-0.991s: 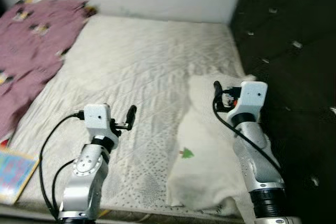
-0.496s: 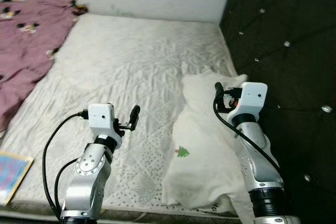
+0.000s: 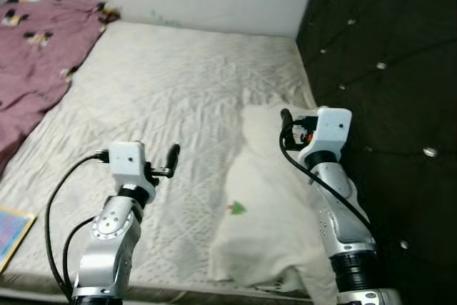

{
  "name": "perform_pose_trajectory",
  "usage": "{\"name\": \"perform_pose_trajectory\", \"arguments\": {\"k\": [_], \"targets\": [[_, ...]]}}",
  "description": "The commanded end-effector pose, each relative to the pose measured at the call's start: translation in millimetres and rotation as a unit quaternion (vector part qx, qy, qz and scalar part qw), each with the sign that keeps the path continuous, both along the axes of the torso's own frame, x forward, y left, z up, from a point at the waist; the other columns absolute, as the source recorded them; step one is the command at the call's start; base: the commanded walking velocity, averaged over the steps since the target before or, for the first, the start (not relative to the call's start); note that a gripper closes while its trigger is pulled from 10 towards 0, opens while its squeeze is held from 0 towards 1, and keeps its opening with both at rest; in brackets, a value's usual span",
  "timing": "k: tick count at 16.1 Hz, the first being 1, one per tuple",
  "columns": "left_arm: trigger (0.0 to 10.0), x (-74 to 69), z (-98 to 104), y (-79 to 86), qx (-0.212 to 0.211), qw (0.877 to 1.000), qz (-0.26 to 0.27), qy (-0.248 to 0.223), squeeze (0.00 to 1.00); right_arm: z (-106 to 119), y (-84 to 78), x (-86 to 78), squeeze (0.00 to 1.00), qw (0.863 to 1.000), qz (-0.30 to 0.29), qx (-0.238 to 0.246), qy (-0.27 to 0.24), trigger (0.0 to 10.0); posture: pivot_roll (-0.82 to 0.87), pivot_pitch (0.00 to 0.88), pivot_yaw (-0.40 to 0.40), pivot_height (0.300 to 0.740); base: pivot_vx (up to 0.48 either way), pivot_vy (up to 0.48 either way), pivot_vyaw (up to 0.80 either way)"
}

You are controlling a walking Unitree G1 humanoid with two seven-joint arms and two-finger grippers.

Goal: Clean up the room

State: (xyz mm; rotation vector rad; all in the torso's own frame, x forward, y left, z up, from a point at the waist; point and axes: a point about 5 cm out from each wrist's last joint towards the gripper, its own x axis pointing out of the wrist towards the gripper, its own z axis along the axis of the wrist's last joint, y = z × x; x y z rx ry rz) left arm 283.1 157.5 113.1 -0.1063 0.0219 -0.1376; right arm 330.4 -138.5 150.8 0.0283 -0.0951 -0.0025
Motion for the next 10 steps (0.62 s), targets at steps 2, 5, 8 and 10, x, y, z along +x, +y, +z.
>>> {"name": "perform_pose_trajectory", "arguments": {"k": [2,5,8,10], "targets": [[10.0,-0.2,-1.9,-8.9,0.004,1.0,-0.013,0.004,0.0,-2.9,-12.3,0.3,0.0,1.0,-0.018,-0.01,0.006,10.0,-0.03,0.058,-0.032,0.74,0.0,-0.358,0.0],[10.0,0.2,-1.5,-8.9,-0.006,1.0,-0.011,0.001,0.0,-2.8,-11.9,0.8,0.0,1.0,-0.018,-0.012,0.006,10.0,-0.03,0.058,-0.032,0.74,0.0,-0.135,0.0],[10.0,0.1,-0.8,-9.6,-0.01,1.0,-0.013,-0.001,0.0,-3.6,-12.3,1.0,0.0,1.0,-0.018,-0.014,0.005,10.0,-0.03,0.053,-0.032,0.74,0.0,0.0,0.0],[10.0,0.1,-0.7,-9.1,-0.012,1.0,-0.011,-0.002,0.0,-3.6,-12.4,1.1,0.0,1.0,-0.019,-0.014,0.005,10.0,-0.03,0.053,-0.032,0.74,0.0,0.0,0.0]]}}
